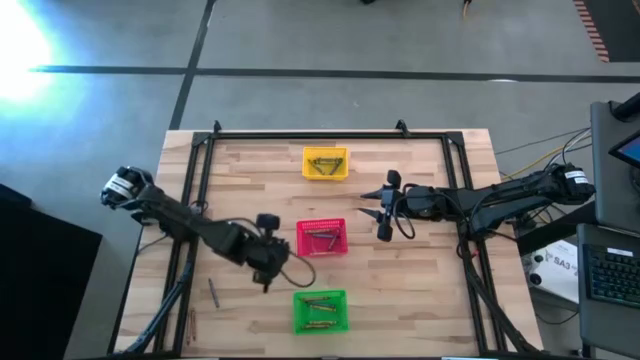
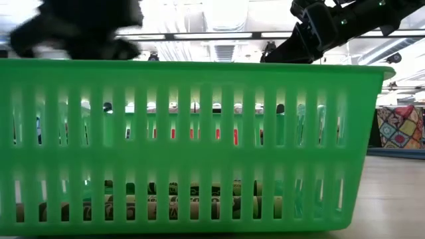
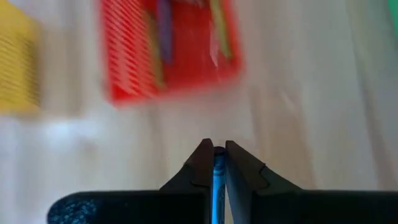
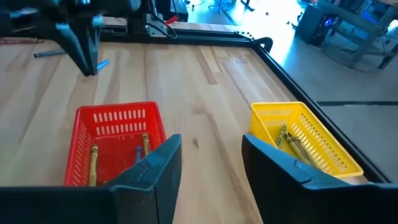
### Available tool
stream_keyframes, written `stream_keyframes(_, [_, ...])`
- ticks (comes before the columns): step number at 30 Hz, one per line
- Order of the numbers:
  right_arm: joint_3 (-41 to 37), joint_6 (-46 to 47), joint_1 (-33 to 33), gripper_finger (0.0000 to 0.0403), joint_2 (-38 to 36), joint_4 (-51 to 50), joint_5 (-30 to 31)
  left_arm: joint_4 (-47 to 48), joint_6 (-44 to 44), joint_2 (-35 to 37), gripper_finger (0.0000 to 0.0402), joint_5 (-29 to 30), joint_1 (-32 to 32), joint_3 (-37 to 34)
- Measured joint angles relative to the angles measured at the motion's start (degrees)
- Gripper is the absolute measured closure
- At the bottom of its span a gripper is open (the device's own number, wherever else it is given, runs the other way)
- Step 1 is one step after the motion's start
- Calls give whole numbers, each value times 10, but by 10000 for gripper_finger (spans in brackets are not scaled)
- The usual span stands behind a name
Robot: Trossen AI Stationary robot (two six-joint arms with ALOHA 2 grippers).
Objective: Sort crayons
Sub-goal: Put the blue crayon into the red bin
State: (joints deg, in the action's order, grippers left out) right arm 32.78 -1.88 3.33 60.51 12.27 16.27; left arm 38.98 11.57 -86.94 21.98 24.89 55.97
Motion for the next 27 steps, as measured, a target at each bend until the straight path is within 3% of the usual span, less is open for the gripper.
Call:
stream_keyframes(4, [-2,13,0,251,0,-4,-2,-20,-64,0,401,37,-32,55])
stream_keyframes(7, [-2,20,0,257,0,-21,-2,-92,-109,0,401,35,-63,72])
stream_keyframes(13, [-6,49,0,260,0,-32,2,-290,-139,-8,397,-46,-125,48])
stream_keyframes(17, [-9,50,0,252,0,-34,3,-350,-136,-20,373,-50,-151,39])
stream_keyframes(23, [-11,64,0,238,0,-45,3,-356,-109,-41,310,-84,-163,36])
stream_keyframes(27, [-16,81,0,234,0,-59,3,-251,-32,-39,273,-72,-163,51])
